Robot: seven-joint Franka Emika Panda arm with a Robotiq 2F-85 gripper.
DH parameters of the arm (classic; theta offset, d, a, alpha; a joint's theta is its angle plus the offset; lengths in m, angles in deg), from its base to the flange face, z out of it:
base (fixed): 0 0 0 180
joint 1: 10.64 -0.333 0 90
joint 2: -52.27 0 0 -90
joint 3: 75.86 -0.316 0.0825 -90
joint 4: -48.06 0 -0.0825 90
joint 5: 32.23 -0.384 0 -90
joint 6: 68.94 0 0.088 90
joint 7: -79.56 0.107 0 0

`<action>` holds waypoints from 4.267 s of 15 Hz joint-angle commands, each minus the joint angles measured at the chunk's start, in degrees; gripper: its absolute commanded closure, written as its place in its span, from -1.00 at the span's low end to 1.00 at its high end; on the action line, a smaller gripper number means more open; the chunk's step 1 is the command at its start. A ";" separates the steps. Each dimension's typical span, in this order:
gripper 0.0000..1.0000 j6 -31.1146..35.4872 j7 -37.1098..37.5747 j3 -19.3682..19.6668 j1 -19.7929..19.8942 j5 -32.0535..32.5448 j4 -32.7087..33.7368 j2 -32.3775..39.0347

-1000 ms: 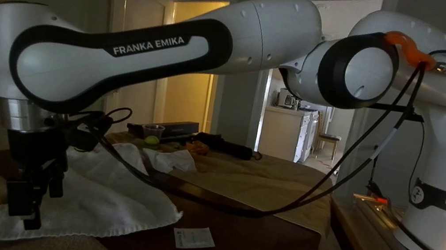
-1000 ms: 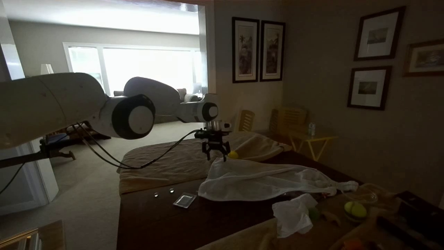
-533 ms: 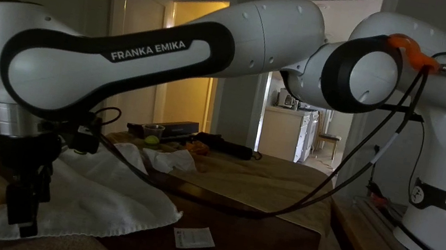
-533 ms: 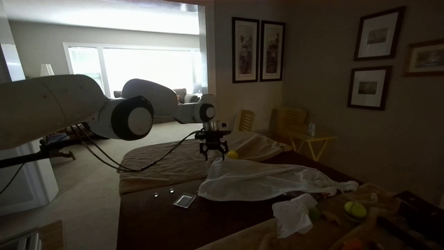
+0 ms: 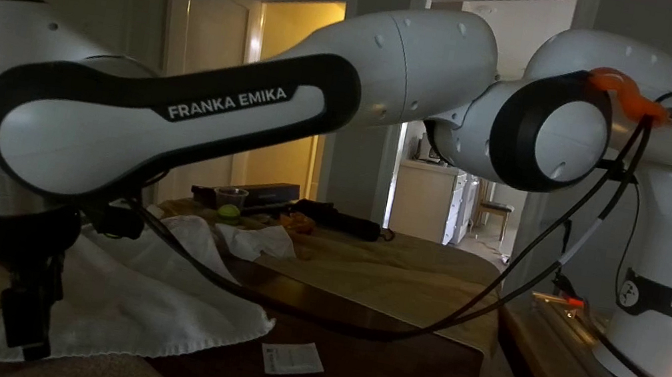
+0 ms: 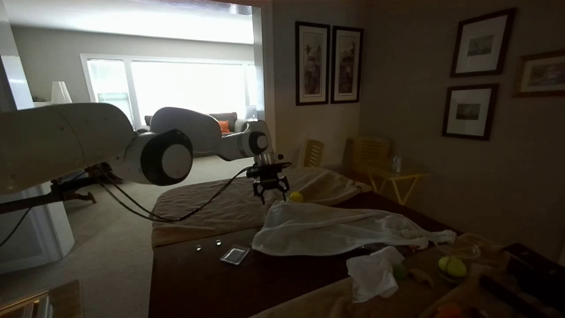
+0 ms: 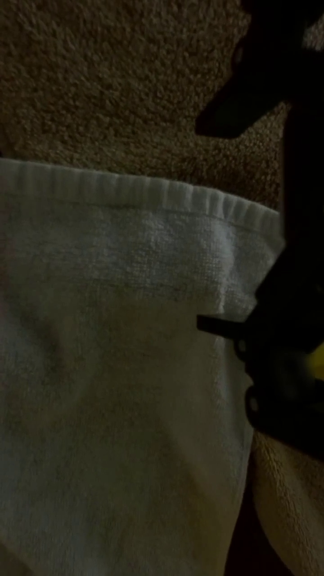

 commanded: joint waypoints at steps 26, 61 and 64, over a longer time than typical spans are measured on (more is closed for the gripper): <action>-1.00 4.65 23.83 9.94 -5.31 8.99 0.71 0.82; -0.91 10.33 19.18 7.35 -5.31 7.50 0.51 3.49; -1.00 9.89 18.95 7.24 -5.76 7.53 0.50 3.38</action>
